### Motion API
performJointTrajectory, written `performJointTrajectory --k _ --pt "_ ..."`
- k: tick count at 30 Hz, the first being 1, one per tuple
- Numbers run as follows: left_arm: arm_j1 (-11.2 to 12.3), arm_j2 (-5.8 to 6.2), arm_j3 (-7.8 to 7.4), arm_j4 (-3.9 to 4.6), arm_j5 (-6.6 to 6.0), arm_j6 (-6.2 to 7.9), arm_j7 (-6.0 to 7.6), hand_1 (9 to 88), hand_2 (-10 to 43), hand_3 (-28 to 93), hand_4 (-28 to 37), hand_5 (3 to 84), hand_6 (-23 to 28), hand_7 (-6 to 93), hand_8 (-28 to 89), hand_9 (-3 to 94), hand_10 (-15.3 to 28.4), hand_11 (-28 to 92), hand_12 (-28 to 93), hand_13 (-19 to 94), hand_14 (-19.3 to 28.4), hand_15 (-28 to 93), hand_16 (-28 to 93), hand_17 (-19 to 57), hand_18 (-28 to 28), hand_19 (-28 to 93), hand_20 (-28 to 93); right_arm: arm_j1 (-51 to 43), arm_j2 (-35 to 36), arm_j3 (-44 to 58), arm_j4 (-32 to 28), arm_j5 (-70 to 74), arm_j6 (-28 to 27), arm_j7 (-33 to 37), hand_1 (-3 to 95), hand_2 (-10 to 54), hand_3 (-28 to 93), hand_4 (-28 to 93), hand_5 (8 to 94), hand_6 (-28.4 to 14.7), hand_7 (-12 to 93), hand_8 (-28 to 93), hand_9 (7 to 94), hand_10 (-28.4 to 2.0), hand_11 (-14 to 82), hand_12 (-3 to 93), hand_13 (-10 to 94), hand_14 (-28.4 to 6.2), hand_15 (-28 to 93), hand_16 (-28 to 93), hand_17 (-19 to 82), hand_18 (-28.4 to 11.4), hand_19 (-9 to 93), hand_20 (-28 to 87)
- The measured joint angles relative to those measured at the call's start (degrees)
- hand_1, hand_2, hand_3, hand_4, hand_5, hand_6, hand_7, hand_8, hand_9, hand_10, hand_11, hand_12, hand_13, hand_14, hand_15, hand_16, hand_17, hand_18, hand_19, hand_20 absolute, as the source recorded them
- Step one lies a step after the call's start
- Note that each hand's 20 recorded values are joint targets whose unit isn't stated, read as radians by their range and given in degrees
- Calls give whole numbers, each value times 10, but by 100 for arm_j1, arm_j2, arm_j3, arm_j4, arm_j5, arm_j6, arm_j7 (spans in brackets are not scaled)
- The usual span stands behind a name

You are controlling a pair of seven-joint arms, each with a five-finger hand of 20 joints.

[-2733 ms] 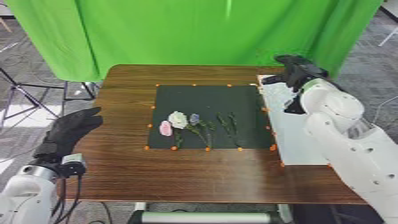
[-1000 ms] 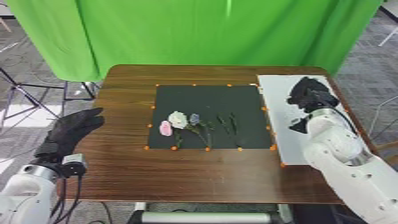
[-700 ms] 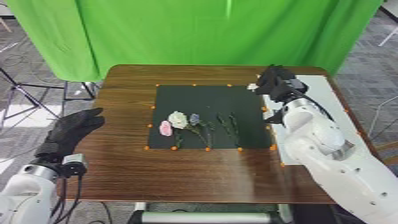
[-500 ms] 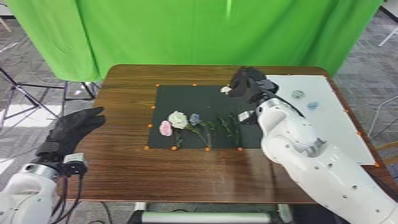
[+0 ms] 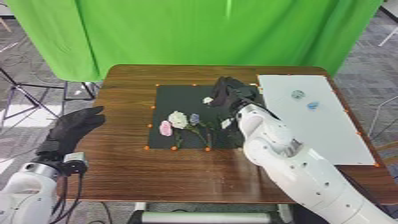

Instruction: Arrange flowers

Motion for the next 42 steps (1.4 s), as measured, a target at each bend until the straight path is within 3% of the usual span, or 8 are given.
performJointTrajectory --k 10,14,21,26,33,37,39,42 --pt "-23 0 6 17 49 -48 -12 290 52 621 -202 447 23 135 -78 444 140 214 116 339 180 149 6 11 125 99 124 -49 -31 -69 72 -27 -230 -12 593 -95 548 -182 744 10 173 39 815 -114 62 255 937 1 620 280 651 -138 932 593" --pt "-30 0 8 23 49 -63 -21 291 52 619 -203 446 23 135 -78 444 140 213 116 338 180 149 6 11 126 99 124 -68 -39 -57 61 -5 -351 -13 569 -95 543 -177 717 9 163 37 765 -121 110 182 934 -1 600 289 643 -133 932 575" --pt "-47 14 27 32 49 -93 -48 291 51 620 -203 446 23 136 -78 443 140 213 117 338 180 149 6 10 126 99 124 -123 -81 238 -94 93 -1499 -53 516 -95 595 -186 673 21 161 8 723 -128 107 171 918 -8 592 293 628 -132 932 552" --pt "-52 20 26 32 49 -101 -64 292 51 619 -203 446 23 135 -78 443 139 214 117 338 181 148 6 10 127 100 124 -145 -62 296 -177 222 -1593 -54 473 -95 643 -194 653 27 157 -87 700 -132 99 171 912 -10 593 291 622 -133 932 549" --pt "-41 20 20 32 49 -103 -66 292 51 619 -203 446 23 135 -78 443 139 215 117 337 180 148 6 9 127 100 124 -296 22 877 -696 723 -1869 -37 428 -95 642 -191 621 22 144 -97 657 -134 90 165 900 -17 583 289 607 -137 932 530" --pt "-40 20 20 32 49 -103 -66 292 51 619 -203 446 22 135 -78 443 139 215 116 337 180 148 7 9 127 101 123 -303 183 1205 -972 679 -1494 -36 384 -95 638 -182 513 22 98 -78 508 -156 60 129 876 -24 586 284 579 -143 931 498" --pt "-40 20 20 31 49 -103 -65 292 51 619 -203 446 22 136 -79 443 139 215 116 337 180 148 7 9 127 101 123 -276 319 1298 -988 524 -1060 5 343 -95 628 -193 389 18 59 -69 381 -185 31 103 845 -37 571 274 551 -151 920 464" --pt "-26 20 8 25 49 -101 -61 292 51 619 -203 447 23 136 -79 443 139 215 117 337 181 148 7 9 127 101 123 -264 547 1570 -972 248 -829 248 282 -95 590 -210 310 -11 15 -47 326 -216 18 98 826 -51 568 267 535 -167 915 456"
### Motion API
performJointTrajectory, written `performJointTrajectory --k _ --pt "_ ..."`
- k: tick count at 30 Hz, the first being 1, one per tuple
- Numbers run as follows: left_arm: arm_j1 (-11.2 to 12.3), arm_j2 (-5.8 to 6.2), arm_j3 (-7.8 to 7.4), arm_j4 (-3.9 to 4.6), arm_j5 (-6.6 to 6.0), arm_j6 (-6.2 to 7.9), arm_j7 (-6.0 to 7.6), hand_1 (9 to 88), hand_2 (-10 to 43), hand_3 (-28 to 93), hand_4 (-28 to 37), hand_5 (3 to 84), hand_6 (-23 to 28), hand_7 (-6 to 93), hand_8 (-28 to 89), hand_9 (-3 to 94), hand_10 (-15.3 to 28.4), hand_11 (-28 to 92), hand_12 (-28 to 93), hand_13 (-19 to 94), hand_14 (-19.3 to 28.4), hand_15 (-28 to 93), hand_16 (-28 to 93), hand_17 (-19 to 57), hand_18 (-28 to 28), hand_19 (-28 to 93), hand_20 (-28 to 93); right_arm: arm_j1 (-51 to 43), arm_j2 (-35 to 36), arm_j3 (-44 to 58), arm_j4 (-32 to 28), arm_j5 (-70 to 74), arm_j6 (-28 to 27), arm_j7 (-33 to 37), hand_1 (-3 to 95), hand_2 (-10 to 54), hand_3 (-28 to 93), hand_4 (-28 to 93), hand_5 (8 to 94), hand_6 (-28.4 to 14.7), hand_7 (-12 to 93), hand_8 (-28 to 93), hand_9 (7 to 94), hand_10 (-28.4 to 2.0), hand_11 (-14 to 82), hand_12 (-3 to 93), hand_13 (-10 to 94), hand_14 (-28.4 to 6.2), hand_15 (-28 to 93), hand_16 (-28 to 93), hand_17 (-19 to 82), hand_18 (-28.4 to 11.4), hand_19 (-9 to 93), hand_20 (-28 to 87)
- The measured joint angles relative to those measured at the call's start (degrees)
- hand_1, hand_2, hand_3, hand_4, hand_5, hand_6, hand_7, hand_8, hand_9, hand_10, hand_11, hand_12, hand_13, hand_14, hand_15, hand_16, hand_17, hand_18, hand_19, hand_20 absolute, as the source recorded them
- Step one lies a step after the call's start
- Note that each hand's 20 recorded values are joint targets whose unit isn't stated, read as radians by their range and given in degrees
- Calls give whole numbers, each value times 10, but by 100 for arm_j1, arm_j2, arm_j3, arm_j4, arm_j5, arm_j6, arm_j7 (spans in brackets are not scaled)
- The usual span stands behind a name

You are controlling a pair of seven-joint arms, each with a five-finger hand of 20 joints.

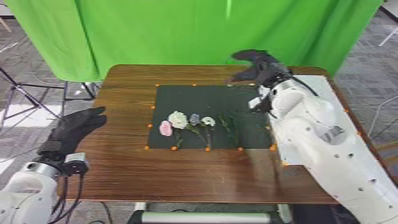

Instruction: Arrange flowers

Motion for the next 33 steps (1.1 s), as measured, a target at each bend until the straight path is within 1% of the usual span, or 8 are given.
performJointTrajectory --k 2,6,7,11,17,25,27,33 --pt "22 -7 -19 -3 0 1 1 293 51 618 -203 447 23 136 -79 443 139 214 116 338 181 149 6 9 128 101 123 -20 114 349 54 -43 -264 255 253 -95 571 -222 295 -23 3 -40 314 -225 14 98 820 -56 566 265 527 -172 913 455" --pt "55 -19 -35 -4 0 3 0 292 51 619 -203 447 22 136 -79 443 140 214 116 337 181 149 6 9 128 101 123 -122 284 1133 408 -30 -1234 733 227 -95 545 -275 295 -28 -2 -32 314 -228 15 99 818 -60 565 261 522 -178 912 454" --pt "55 -19 -35 -4 0 3 0 292 51 620 -203 447 22 136 -79 443 140 214 116 337 181 148 6 8 128 101 123 -158 331 1247 538 -31 -1266 803 228 -95 542 -277 297 -29 -2 -32 316 -228 15 99 818 -61 566 261 521 -178 912 453" --pt "55 -26 -36 -4 0 3 -1 293 52 619 -203 447 22 138 -79 443 140 214 117 337 181 148 6 9 128 101 123 -351 528 1497 1069 -49 -1199 937 225 -95 553 -276 315 -27 7 -32 328 -226 20 101 818 -61 569 260 521 -180 914 451" --pt "55 -29 -42 -4 0 2 -5 293 52 618 -203 447 22 137 -79 443 140 214 116 338 180 148 6 9 128 101 123 -593 644 1578 1651 -71 -1190 1026 243 -95 569 -273 344 -8 30 -42 366 -207 33 111 818 -59 609 258 522 -190 930 473" --pt "62 -52 -63 -6 0 2 -6 294 53 616 -203 449 22 138 -80 443 140 215 117 337 181 148 7 8 128 101 123 -792 618 1535 1940 22 -1186 1098 317 -95 600 -264 370 8 64 -50 419 -192 48 125 829 -45 632 252 538 -182 932 502" --pt "66 -52 -63 -7 -1 2 -6 294 54 615 -204 449 22 138 -80 443 140 215 117 337 181 149 7 8 128 101 123 -809 617 1442 1956 20 -1072 1096 332 -95 607 -264 380 10 75 -56 437 -190 51 129 833 -41 639 250 547 -181 932 517" --pt "61 -56 -58 -7 -2 2 -6 293 55 615 -203 449 22 139 -79 443 140 215 117 337 181 150 6 8 128 101 123 -809 597 1165 1997 14 -312 1070 377 -95 616 -256 418 2 100 -63 505 -178 68 140 857 -30 640 245 569 -172 932 535"
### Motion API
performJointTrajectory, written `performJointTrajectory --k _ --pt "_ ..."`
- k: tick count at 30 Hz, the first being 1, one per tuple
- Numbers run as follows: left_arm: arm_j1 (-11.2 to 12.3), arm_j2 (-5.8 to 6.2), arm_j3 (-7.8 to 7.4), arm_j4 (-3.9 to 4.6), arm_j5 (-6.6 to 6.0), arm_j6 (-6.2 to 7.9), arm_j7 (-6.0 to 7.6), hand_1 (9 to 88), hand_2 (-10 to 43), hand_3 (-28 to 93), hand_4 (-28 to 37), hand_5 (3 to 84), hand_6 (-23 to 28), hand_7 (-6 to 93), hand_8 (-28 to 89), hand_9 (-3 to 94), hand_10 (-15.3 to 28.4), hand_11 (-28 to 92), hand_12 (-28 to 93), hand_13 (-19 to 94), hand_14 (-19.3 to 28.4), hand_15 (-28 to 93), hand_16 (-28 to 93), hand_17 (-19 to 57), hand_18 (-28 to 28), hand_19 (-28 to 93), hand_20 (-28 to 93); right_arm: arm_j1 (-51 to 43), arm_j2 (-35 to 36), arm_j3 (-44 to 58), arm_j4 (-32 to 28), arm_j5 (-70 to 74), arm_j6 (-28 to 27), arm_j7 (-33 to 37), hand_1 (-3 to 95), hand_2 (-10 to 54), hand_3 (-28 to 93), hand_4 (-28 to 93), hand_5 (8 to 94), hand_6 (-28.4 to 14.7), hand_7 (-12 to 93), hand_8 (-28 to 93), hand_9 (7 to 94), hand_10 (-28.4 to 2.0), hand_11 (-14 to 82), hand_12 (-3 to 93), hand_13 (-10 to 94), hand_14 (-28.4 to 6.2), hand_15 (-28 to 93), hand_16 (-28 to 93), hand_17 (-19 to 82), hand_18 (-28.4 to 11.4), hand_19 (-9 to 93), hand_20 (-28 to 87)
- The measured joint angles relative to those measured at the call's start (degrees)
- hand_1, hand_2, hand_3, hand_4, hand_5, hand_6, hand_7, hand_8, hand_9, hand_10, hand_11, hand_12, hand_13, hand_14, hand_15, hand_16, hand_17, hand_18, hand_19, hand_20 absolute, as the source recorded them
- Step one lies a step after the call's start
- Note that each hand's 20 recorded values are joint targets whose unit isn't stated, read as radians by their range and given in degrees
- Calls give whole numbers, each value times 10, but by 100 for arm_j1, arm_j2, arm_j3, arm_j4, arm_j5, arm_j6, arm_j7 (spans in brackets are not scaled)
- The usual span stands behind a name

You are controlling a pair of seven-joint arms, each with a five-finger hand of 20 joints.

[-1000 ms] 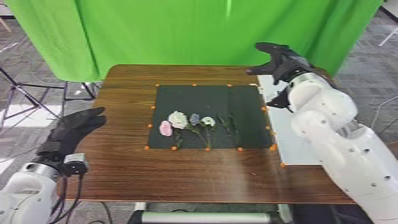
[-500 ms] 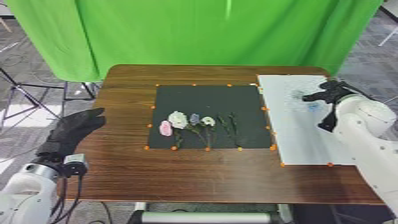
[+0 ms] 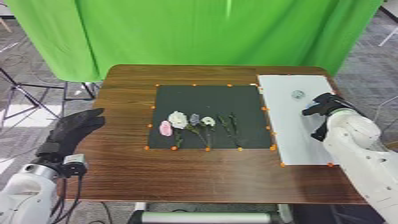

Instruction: Arrange flowers

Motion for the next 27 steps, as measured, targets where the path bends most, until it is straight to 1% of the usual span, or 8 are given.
performJointTrajectory --k 4,5,6,10,14,19,24,27 --pt "-4 -3 1 1 0 -1 -1 293 55 615 -203 449 22 139 -80 443 140 215 117 338 180 149 6 8 128 101 123 41 -38 -83 35 -49 249 -5 457 -95 623 -251 527 5 142 -84 665 -144 109 162 896 -18 633 246 600 -164 932 557" --pt "-4 -4 1 1 0 -1 -1 293 55 615 -204 449 22 139 -80 444 140 215 116 337 180 149 6 8 128 100 123 56 -44 -102 46 -68 355 -13 496 -95 630 -246 582 7 157 -92 731 -130 143 174 911 -11 631 249 614 -161 932 567" --pt "-4 -6 1 1 0 -1 -2 293 55 615 -204 449 22 139 -80 444 140 215 116 337 180 149 6 8 128 100 123 68 -46 -126 54 -83 486 -24 527 -95 617 -246 607 8 165 -94 773 -124 137 219 917 -9 628 256 620 -159 932 573" --pt "-1 -10 0 1 0 -1 -9 293 57 614 -204 449 23 137 -80 444 140 215 117 337 180 148 6 8 128 100 123 74 -51 -308 93 -93 909 -89 648 -95 520 -210 732 -1 214 80 898 -100 85 371 934 -1 627 272 637 -153 932 576" --pt "14 -13 -10 -1 0 -1 -15 294 57 613 -204 449 23 136 -79 444 141 216 116 337 180 148 7 8 128 101 123 69 -63 -404 90 -130 1098 -150 673 -95 527 -201 771 -1 249 78 924 -92 94 414 937 2 639 279 647 -149 932 581" --pt "32 -13 -18 -7 -1 0 -22 294 57 613 -204 449 23 137 -79 444 141 215 116 337 181 149 7 8 128 100 123 -12 -13 -465 -110 -135 1240 -164 672 -95 532 -196 784 -3 252 76 929 -88 99 420 937 3 646 282 652 -148 932 586" --pt "40 -7 -20 -9 -1 1 -32 294 58 612 -205 448 24 137 -79 444 140 215 116 337 181 150 6 8 127 100 123 -54 221 -594 -768 -92 1533 -210 670 -95 537 -194 789 -5 250 78 933 -92 97 420 937 5 646 285 654 -146 932 590" --pt "41 -3 -20 -9 -1 -1 -50 293 58 613 -204 448 24 136 -79 444 141 215 116 337 181 150 6 8 127 100 123 78 282 -665 -1176 168 1493 -220 675 -95 528 -185 789 -6 246 86 932 -94 92 418 937 8 635 291 655 -137 932 585"
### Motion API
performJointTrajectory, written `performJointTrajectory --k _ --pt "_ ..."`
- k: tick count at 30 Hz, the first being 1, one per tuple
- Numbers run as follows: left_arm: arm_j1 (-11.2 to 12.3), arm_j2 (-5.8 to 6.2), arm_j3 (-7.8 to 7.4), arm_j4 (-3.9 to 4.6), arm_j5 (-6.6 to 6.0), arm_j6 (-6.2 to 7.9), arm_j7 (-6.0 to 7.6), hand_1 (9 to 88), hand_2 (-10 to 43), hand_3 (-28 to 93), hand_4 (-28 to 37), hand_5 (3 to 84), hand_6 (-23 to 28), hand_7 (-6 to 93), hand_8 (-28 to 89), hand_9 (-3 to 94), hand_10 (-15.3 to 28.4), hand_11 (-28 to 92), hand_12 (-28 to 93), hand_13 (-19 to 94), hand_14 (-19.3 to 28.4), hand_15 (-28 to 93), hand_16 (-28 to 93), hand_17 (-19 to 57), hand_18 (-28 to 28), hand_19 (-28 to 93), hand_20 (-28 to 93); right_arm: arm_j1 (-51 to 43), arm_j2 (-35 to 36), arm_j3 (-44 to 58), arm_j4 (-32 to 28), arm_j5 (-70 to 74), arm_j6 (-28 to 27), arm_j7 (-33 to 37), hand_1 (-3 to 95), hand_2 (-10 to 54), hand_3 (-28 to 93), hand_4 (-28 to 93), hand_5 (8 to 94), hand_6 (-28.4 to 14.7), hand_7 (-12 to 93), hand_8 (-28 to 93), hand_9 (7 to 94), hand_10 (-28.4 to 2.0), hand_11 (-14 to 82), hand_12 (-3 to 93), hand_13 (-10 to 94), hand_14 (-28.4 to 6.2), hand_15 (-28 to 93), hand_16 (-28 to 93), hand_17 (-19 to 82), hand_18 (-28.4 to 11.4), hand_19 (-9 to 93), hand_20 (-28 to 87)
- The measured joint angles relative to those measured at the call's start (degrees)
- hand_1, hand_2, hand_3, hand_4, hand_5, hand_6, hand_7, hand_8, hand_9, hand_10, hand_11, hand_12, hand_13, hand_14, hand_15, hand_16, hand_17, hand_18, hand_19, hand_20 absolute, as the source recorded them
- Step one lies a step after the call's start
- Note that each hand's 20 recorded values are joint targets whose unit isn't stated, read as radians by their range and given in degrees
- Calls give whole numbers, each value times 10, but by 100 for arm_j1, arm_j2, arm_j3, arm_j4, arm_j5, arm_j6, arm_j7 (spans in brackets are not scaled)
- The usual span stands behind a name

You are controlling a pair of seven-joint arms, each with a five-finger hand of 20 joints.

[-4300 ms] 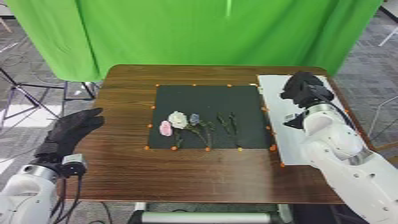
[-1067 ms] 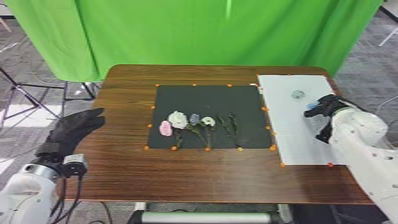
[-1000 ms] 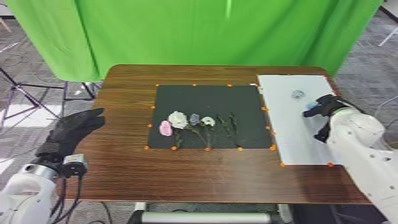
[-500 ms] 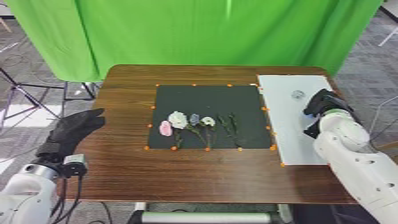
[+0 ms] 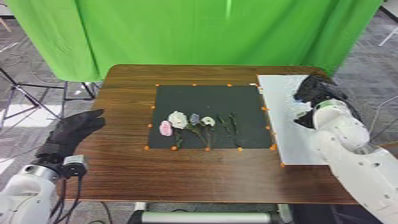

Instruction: Arrange flowers

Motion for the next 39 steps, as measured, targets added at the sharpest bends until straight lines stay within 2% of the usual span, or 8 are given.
performJointTrajectory --k 4,8,12,16,23,31,39 --pt "3 22 -3 -11 0 0 -38 293 58 612 -204 448 24 136 -78 443 140 215 116 337 181 149 6 8 127 101 123 581 -165 -293 -41 825 -514 87 687 -95 509 -171 793 -16 228 98 931 -93 88 415 937 9 623 302 657 -131 932 563" --pt "8 63 -6 -32 0 0 -47 293 58 613 -204 448 24 136 -78 443 140 215 116 337 181 150 6 8 127 101 123 1272 -786 -544 651 1110 -1290 254 694 -95 495 -156 796 -20 218 107 930 -96 92 412 937 10 621 303 659 -130 932 560" --pt "8 80 -6 -43 0 2 -47 293 58 613 -204 448 25 136 -78 443 140 215 116 337 181 150 6 7 128 101 123 1518 -1492 -577 1250 1079 -1079 394 696 -95 494 -154 799 -21 214 108 931 -97 94 412 937 10 623 300 663 -128 932 560" --pt "25 80 -16 -58 0 2 -46 292 58 614 -204 448 25 136 -79 443 140 215 117 337 181 150 6 7 128 102 123 1459 -1974 -617 1301 1028 -698 506 695 -95 494 -152 800 -21 213 109 932 -97 93 412 937 10 625 298 667 -126 932 559" --pt "75 80 -72 -92 0 7 -46 291 57 616 -203 448 26 135 -78 443 140 215 116 337 181 150 6 7 127 101 123 1304 -2608 -618 1389 951 -785 616 694 -95 497 -152 801 -23 214 111 933 -98 93 412 937 10 628 292 671 -123 932 557" --pt "85 80 -91 -97 0 1 -45 287 50 618 -202 447 25 135 -78 443 140 214 116 338 182 150 6 6 128 100 123 1122 -2840 -677 1429 947 -846 649 680 -95 507 -148 793 -22 219 117 927 -107 91 416 937 9 625 292 670 -120 932 555" --pt "84 80 -100 -92 0 -17 -30 280 40 621 -199 442 24 132 -77 440 140 210 116 337 181 148 6 5 129 100 122 1067 -2839 -691 1442 968 -925 644 615 -95 485 -127 743 -22 200 98 866 -129 140 360 931 1 610 314 658 -126 932 560"
